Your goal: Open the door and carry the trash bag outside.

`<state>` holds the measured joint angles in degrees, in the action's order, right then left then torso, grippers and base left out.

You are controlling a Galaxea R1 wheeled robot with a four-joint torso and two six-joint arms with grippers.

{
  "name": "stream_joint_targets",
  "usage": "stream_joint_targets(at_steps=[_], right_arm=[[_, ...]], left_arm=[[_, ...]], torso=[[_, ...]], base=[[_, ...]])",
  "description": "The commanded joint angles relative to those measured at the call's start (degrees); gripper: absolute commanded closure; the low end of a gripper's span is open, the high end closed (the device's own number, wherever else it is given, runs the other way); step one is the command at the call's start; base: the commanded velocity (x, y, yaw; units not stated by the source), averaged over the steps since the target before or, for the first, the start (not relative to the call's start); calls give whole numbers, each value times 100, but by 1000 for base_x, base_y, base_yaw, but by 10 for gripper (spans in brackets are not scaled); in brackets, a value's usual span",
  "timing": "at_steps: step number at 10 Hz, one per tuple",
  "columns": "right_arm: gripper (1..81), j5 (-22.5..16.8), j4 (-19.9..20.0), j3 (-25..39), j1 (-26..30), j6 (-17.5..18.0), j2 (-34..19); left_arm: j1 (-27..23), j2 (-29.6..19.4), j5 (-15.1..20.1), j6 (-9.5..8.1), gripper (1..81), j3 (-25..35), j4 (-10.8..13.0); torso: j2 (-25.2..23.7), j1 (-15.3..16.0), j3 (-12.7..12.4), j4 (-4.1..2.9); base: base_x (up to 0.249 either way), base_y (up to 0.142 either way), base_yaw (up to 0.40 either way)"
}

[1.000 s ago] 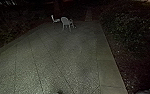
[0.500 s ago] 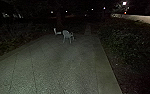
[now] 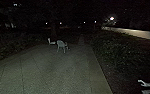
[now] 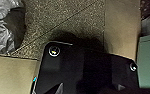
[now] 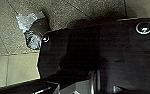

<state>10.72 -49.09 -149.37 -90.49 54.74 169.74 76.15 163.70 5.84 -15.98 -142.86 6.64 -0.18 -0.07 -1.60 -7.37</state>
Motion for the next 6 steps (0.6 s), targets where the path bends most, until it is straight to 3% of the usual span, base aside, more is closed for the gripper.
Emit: stream_joint_targets(at_steps=[1,2,4,6], right_arm=[[10,-166,-39,41,237,11,10],[10,-166,-39,24,237,11,10],[10,-166,-22,6,228,20,18],[10,-166,-22,6,176,20,53]], left_arm=[[-44,531,216,69,10,-713,416],[0,725,216,69,10,-961,487],[115,902,163,69,10,-1218,513],[264,1120,-240,69,10,-1576,759]], torso=[[0,7,9,-15],[-5,7,-28,57],[-5,7,-57,77],[-6,7,-59,77]], base=[[0,0,0],[0,0,0],[0,0,0],[0,0,0]])
